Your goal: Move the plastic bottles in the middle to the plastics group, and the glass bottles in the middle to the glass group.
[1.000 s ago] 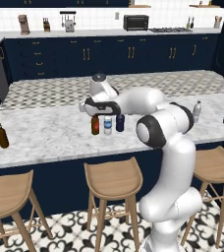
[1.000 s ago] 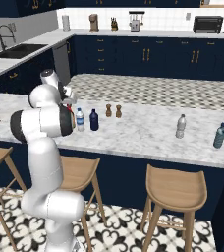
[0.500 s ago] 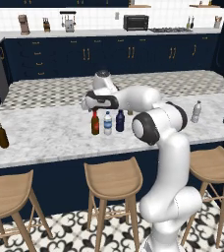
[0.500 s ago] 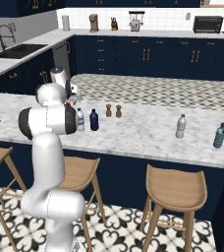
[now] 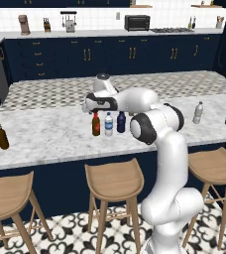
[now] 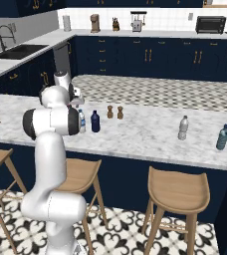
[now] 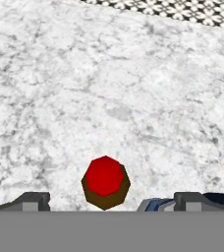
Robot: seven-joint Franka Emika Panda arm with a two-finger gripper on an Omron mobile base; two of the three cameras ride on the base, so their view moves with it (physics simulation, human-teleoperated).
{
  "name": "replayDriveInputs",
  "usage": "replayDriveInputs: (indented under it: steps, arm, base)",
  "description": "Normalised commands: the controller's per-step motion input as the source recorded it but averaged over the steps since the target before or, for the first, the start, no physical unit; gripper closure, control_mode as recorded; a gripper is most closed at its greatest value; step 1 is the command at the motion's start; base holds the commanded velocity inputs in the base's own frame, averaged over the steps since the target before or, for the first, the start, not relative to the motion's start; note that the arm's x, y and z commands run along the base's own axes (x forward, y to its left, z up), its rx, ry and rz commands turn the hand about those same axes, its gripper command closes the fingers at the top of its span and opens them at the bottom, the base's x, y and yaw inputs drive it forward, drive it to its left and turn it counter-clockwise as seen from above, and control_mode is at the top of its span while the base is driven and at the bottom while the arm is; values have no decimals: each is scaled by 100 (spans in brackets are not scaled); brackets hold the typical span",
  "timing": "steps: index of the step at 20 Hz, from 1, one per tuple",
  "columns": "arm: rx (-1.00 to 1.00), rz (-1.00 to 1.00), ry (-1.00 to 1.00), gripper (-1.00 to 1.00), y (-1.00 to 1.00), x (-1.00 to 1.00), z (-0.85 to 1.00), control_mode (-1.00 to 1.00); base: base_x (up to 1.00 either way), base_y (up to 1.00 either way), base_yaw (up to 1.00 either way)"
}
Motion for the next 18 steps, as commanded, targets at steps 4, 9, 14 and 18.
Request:
replayDriveInputs:
  steps: [4, 9, 14, 18]
  arm:
    - [0, 0, 0, -100, 3, 3, -16, -100]
    - [0, 0, 0, -100, 4, 7, -13, -100]
    - [0, 0, 0, -100, 0, 15, -1, -100]
    - [0, 0, 0, -100, 0, 14, -10, -100]
  base:
    - [0, 0, 0]
    - [0, 0, 0]
    - [0, 0, 0]
    - [0, 0, 0]
